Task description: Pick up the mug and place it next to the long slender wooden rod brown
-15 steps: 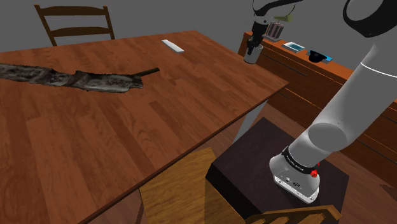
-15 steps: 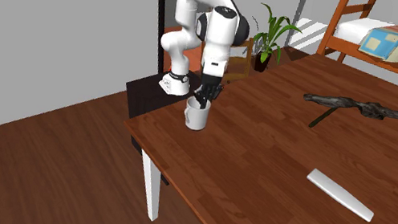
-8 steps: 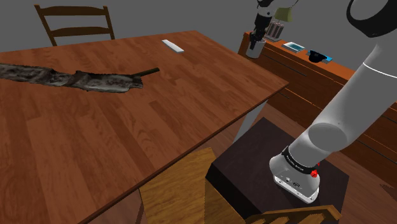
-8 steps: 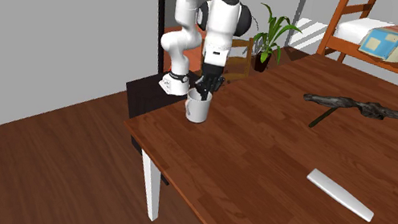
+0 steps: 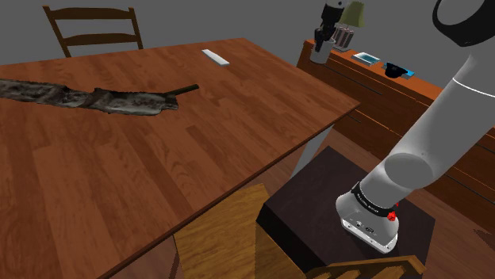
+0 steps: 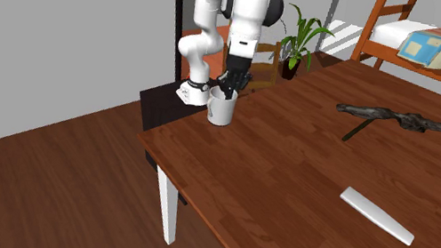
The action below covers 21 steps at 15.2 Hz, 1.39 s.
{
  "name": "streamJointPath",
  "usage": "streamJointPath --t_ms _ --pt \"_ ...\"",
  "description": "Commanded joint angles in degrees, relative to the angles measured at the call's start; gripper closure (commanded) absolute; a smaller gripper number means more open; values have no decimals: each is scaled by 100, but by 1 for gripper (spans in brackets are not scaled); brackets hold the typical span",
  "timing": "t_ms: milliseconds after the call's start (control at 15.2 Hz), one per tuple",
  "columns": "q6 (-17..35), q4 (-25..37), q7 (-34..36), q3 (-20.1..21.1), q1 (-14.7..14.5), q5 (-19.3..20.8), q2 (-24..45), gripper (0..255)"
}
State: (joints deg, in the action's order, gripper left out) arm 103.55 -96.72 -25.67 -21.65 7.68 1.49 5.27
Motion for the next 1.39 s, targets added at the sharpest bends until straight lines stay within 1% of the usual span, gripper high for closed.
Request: streamJointPath --t_ms 0,132,396,726,1056,1320 --pt "-148 137 -9 -3 3 3 -11 255" --pt "-285 283 -18 -5 5 -1 -2 255" --pt "-260 -40 566 246 -312 135 -289 255" --pt "-272 -279 1276 581 -672 225 -507 255" --pt "-318 -342 1960 923 -1011 252 -573 255" --pt "-375 -270 2488 1191 -1276 245 -521 255"
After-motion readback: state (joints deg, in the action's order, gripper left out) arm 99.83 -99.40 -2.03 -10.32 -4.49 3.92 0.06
